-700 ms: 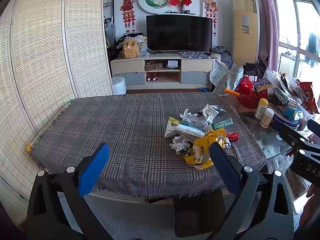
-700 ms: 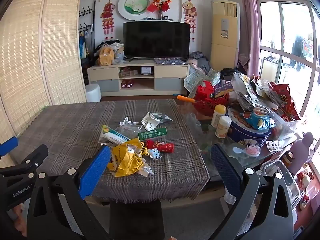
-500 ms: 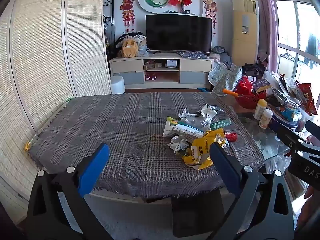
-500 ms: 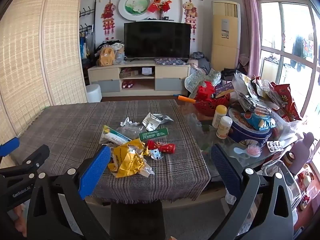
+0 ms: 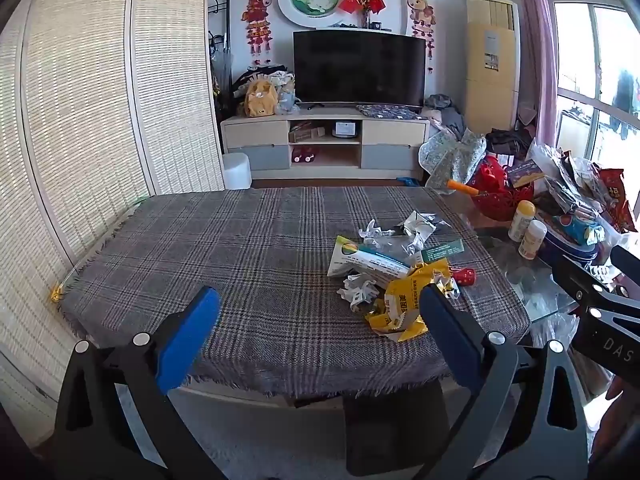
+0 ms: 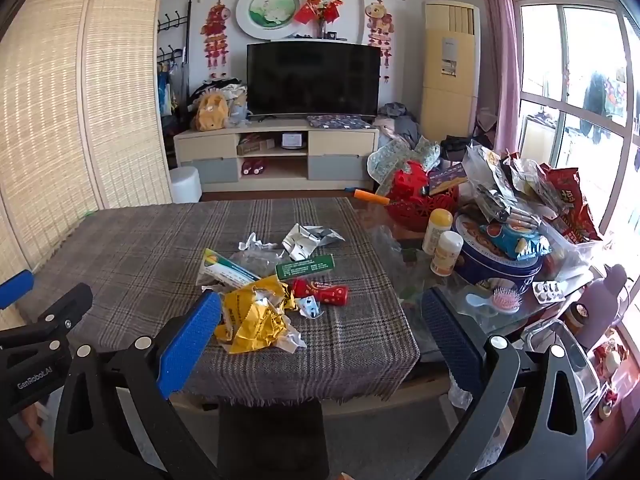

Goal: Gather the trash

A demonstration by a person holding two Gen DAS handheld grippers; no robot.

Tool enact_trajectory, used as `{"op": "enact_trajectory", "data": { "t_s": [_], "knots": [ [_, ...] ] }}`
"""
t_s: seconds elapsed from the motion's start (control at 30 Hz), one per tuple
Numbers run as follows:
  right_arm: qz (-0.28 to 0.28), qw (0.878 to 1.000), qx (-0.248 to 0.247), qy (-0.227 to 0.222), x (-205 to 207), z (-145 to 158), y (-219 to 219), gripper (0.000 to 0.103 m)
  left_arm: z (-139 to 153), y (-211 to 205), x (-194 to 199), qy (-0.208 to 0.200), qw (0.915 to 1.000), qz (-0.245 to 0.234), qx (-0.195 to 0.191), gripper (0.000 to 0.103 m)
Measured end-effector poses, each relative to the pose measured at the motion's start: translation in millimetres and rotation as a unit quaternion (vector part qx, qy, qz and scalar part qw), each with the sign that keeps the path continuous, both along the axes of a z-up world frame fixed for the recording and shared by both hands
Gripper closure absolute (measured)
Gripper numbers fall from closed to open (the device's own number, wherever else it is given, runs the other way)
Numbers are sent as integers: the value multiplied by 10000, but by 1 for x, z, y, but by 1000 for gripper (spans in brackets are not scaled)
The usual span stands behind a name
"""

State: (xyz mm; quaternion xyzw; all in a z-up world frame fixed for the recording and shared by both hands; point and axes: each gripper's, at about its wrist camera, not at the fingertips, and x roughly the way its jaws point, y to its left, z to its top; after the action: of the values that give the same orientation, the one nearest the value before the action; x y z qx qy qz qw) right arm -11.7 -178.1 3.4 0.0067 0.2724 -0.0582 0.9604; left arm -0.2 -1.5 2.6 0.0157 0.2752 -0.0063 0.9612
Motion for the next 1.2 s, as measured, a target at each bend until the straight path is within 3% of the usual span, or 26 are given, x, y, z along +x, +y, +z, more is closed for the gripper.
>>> {"op": "enact_trajectory", "data": {
  "t_s": [1.2],
  "knots": [
    [8,10000,21,-5,-3,0,-1,3,2,2,3,14,10000,7,-38,8]
  ]
}}
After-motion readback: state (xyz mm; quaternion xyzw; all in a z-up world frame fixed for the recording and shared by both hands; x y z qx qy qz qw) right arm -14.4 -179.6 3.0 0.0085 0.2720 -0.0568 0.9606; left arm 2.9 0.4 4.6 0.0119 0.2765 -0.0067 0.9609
